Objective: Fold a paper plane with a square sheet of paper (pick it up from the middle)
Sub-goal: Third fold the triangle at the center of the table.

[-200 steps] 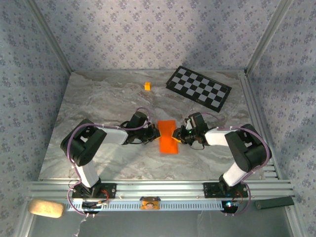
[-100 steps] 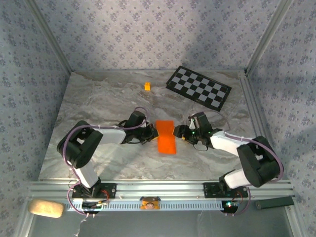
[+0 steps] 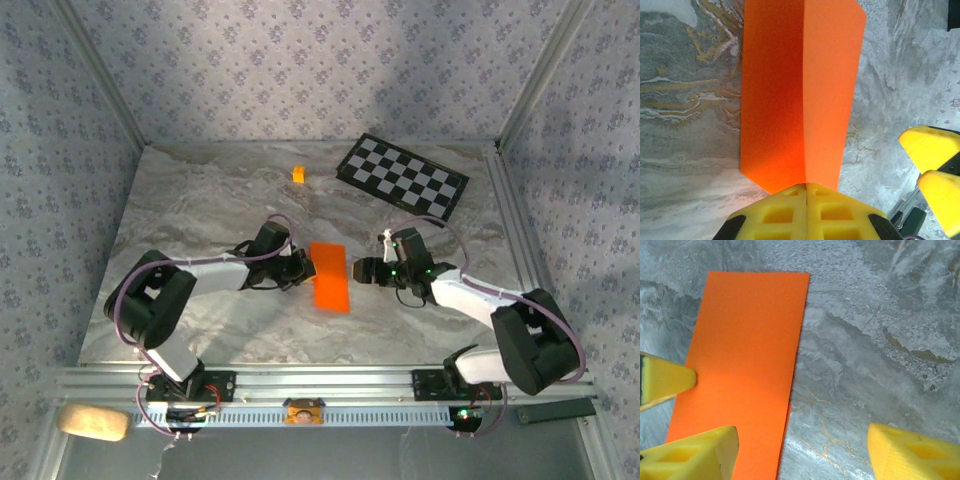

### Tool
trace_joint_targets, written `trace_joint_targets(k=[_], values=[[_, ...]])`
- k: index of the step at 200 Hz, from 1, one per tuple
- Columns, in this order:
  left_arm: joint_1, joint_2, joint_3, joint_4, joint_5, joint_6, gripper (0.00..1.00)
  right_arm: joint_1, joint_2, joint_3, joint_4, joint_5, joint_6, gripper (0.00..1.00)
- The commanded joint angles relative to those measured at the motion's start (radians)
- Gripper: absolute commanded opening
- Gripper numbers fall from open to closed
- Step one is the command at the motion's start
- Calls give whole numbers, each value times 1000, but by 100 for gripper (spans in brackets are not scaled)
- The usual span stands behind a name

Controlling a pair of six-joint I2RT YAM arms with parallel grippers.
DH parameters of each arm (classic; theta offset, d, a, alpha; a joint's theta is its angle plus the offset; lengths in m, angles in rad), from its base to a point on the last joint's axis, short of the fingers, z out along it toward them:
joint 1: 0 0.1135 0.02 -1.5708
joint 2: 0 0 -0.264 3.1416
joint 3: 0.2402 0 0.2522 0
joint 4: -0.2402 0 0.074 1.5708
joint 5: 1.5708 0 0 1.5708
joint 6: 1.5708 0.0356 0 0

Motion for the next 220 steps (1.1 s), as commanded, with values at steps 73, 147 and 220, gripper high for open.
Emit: trace_joint_targets(k=[73, 147, 220], values=[[4, -44, -1, -19, -6, -29, 0, 101, -71, -16, -41, 89, -263, 69], [-2, -88, -50, -16, -63, -72, 0, 135, -168, -8, -140, 156, -259, 69], [-5, -11, 39, -85, -33, -80, 0, 316, -359, -129, -19, 236, -409, 68]])
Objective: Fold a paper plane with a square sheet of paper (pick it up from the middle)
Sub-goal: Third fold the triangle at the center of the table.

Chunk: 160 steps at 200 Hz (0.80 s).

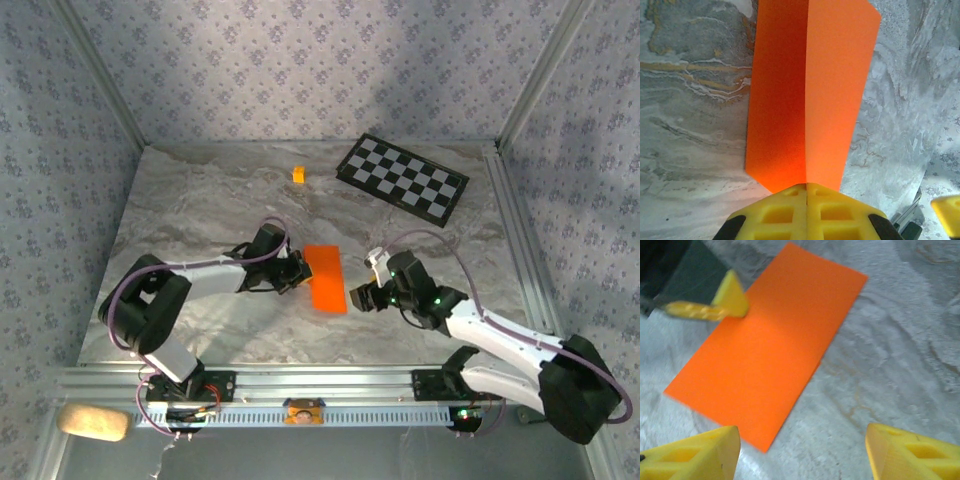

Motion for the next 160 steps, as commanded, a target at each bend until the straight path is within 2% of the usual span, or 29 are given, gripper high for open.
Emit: trace_joint_targets(k=[1, 34, 78, 104, 131, 160], values=[[-3, 14, 52, -38, 15, -8, 0, 80, -41, -18, 69, 51, -106, 68], [-2, 30, 54, -11, 19, -35, 0, 255, 10, -14, 160, 152, -204, 69], [-2, 56, 72, 32, 45, -50, 0, 458, 224, 58, 225, 476, -241, 70], [-2, 54, 69, 38, 51, -51, 0, 508, 324, 88, 257, 598, -232, 71], [-2, 51, 49, 55, 57, -57, 0, 519, 385, 115, 256, 677, -224, 69], [-2, 52, 43, 78, 63, -67, 0, 521, 432, 130, 257, 704, -224, 64]])
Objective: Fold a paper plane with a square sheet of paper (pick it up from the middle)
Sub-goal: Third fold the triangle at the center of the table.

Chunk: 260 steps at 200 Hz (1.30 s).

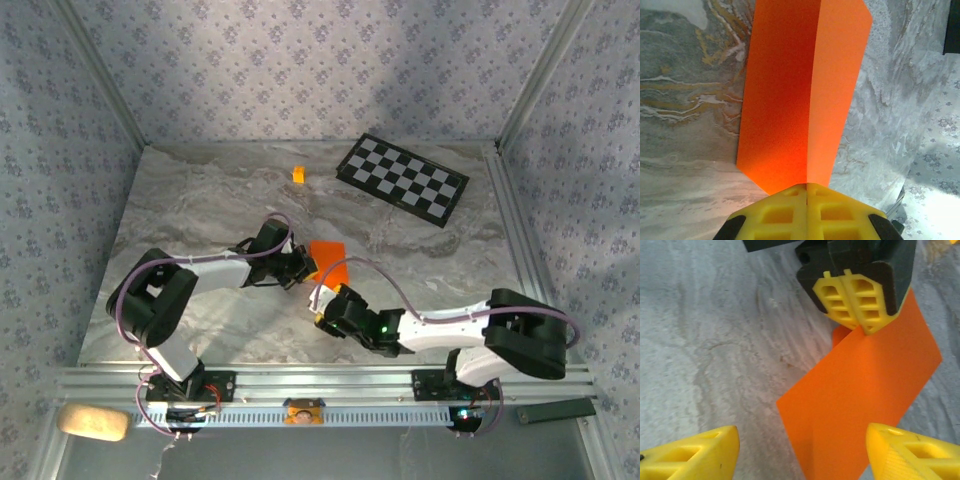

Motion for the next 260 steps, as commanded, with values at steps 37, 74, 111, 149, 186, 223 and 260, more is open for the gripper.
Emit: trace_joint_targets(k=[37, 74, 111, 149, 186, 223, 260], values=[[-1, -3, -4, 33, 23, -11, 0, 5, 29, 33, 29, 99, 21, 50], [-2, -11, -3, 21, 19, -4, 0, 3, 13, 26, 22, 77, 40, 39], [-2, -14, -2, 14, 15, -5, 0, -7, 1, 16, 22, 81, 61, 35], [-2, -17, -3, 5, 11, -5, 0, -23, -33, -2, 24, 68, 83, 31], [-1, -28, -8, 5, 9, -12, 0, -50, -37, -6, 7, 32, 96, 25], [-1, -27, -8, 2, 7, -11, 0, -62, -36, -6, 0, 6, 92, 26], [-2, -29, -10, -1, 4, -13, 0, -65, -43, -8, -3, -6, 95, 20]])
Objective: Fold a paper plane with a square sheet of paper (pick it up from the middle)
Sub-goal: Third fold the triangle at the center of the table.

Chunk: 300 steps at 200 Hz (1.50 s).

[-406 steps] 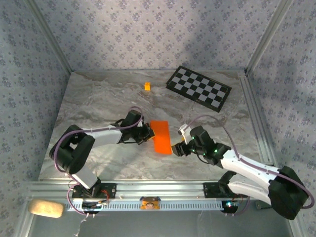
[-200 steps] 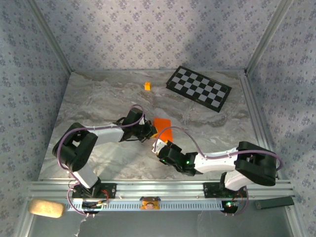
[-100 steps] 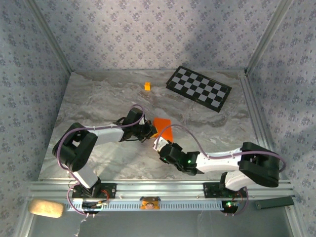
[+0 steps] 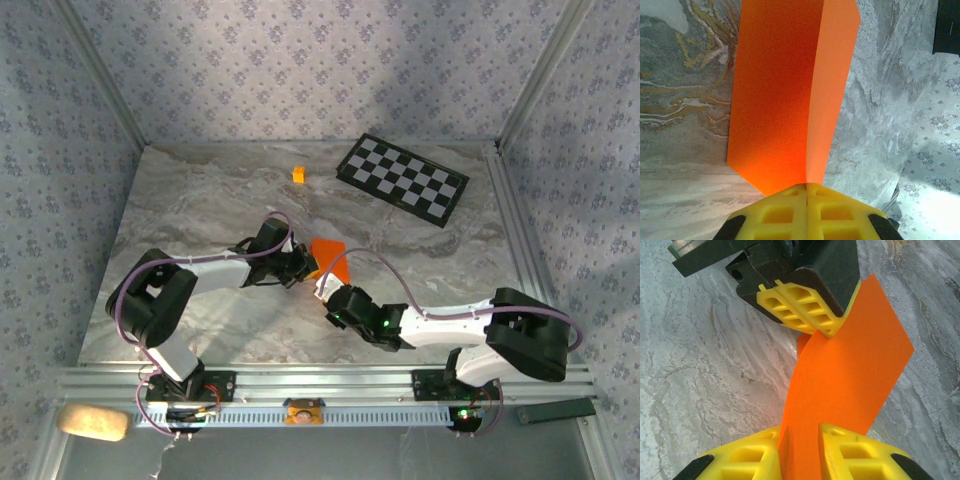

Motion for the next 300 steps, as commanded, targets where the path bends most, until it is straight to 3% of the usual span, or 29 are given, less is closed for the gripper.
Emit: trace_joint_targets(k=[1, 46, 94, 129, 205, 272, 300], values=[[-2, -26, -9, -19, -3, -11, 0, -8, -23, -9, -15, -16, 14, 20], [-1, -37, -9, -55, -25, 0, 0, -29, -49, -12, -15, -100, 20, 8], [9, -113, 16, -218, -115, 76, 38, -110, -36, 2, -34, -341, 77, 4], [29, -173, 47, -335, -170, 142, 47, -190, -8, 19, -27, -527, 165, 6], [42, -139, 153, -360, -141, 216, 44, -310, 72, 61, -7, -798, 258, 8], [63, 69, 328, -352, -45, 275, 15, -356, 164, 123, 11, -962, 351, 6], [61, 146, 362, -317, -11, 284, 11, -363, 192, 126, 43, -989, 391, 6]])
